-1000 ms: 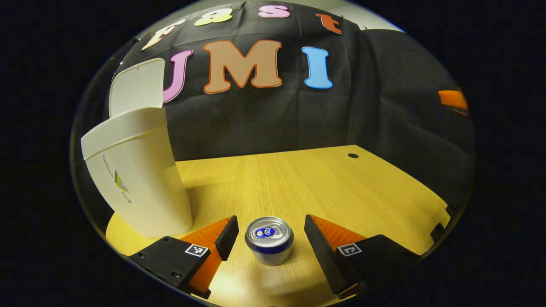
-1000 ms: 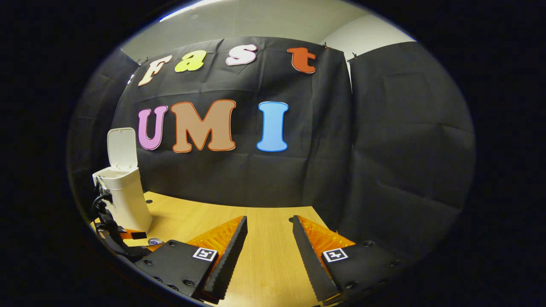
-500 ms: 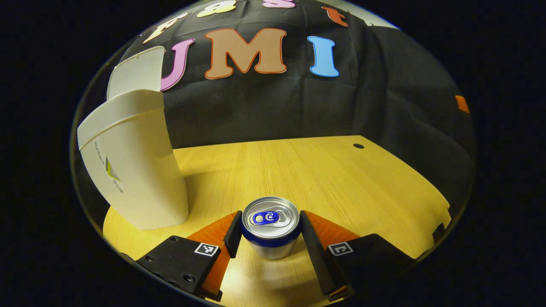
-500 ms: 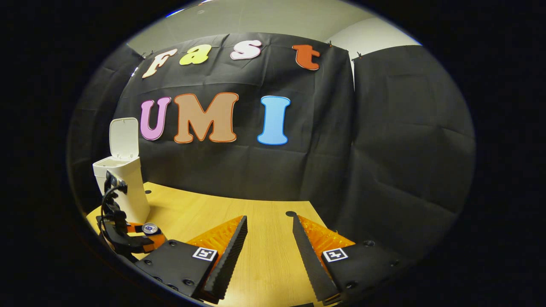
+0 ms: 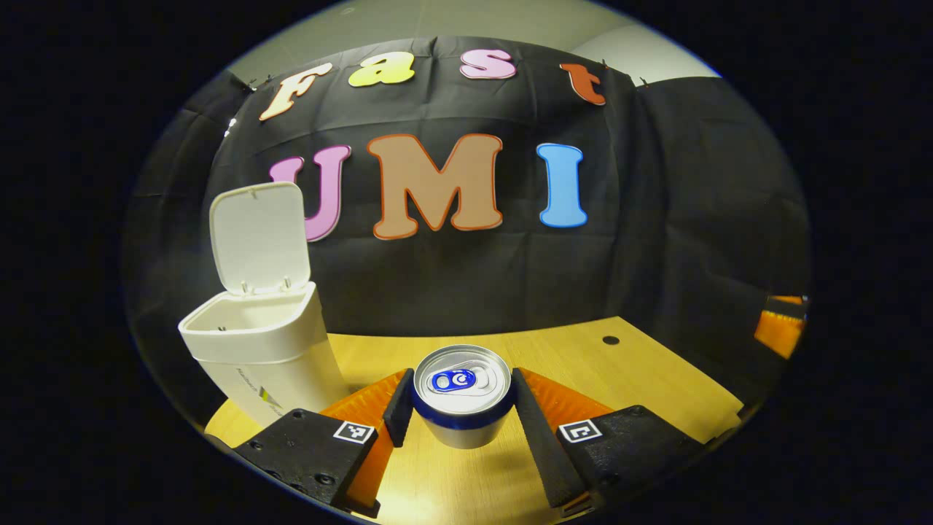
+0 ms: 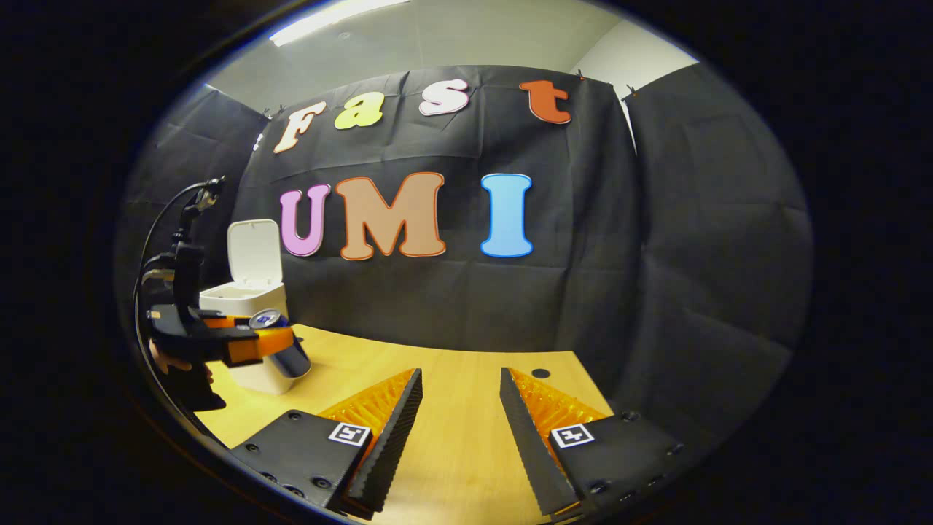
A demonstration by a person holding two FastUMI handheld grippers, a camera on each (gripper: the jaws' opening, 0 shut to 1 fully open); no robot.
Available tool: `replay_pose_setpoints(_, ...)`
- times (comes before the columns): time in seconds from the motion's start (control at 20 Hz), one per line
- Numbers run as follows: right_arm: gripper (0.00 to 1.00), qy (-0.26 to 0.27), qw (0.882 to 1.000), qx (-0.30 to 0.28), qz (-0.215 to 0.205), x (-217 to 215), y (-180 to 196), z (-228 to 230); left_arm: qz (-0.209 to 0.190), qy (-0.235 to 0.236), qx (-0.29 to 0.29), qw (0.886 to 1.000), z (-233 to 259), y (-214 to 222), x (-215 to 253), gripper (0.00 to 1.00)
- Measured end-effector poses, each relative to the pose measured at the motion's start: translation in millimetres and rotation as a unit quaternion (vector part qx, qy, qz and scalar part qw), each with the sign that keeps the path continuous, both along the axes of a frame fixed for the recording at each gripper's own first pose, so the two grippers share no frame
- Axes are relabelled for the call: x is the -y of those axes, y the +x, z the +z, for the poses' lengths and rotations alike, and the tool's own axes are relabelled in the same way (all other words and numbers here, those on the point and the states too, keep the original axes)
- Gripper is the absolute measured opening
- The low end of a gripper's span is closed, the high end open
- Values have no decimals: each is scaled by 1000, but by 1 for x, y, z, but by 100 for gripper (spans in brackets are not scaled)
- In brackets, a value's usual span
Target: Press the lid of the desktop garbage bin to open it, pick up the crumpled paper on the desktop and throw it into the bin, then pick up the pop can on the desktop and drop it into the bin, and finally close the garbage bin lid.
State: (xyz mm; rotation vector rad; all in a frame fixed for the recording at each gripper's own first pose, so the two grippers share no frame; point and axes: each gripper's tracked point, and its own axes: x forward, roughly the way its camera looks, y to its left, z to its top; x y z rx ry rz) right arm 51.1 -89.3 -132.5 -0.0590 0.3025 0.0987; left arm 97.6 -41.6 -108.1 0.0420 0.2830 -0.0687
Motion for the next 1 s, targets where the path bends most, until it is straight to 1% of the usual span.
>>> replay_pose_setpoints(0.1,75,5,1000,-9,6,-4,3,-6,12,3,16,1000,22,3,-9,76)
replay_pose_setpoints(0.15,80,8,1000,-5,9,-7,4,-4,14,6,22,1000,30,6,-14,76)
replay_pose_setpoints(0.2,75,6,1000,1,9,-11,3,-1,17,10,34,999,43,10,-21,76)
replay_pose_setpoints(0.3,75,1,1000,3,2,-18,7,-3,26,16,52,998,63,19,-41,76)
replay_pose_setpoints(0.4,75,14,1000,6,-3,-30,6,-1,29,18,57,998,75,24,-60,76)
replay_pose_setpoints(0.5,75,13,1000,1,-10,-39,8,-5,40,28,66,997,88,33,-86,76)
replay_pose_setpoints(0.55,75,16,1000,-1,-13,-43,7,-5,45,30,71,996,94,37,-98,76)
replay_pose_setpoints(0.6,80,19,1000,2,-16,-46,8,-2,53,32,76,995,99,42,-111,76)
replay_pose_setpoints(0.65,75,21,1000,5,-19,-49,9,-1,63,35,80,994,102,46,-128,76)
replay_pose_setpoints(0.7,75,20,1000,4,-22,-51,10,-2,70,36,85,993,106,51,-141,76)
replay_pose_setpoints(0.75,80,19,1000,4,-23,-54,11,-2,77,37,89,992,110,55,-151,76)
replay_pose_setpoints(0.85,80,19,1000,-1,-25,-58,14,-3,88,39,93,991,115,65,-171,76)
replay_pose_setpoints(0.9,75,18,999,0,-27,-59,15,-1,94,42,94,990,116,69,-182,76)
replay_pose_setpoints(1.0,75,17,999,2,-31,-60,18,0,106,44,91,989,112,76,-199,76)
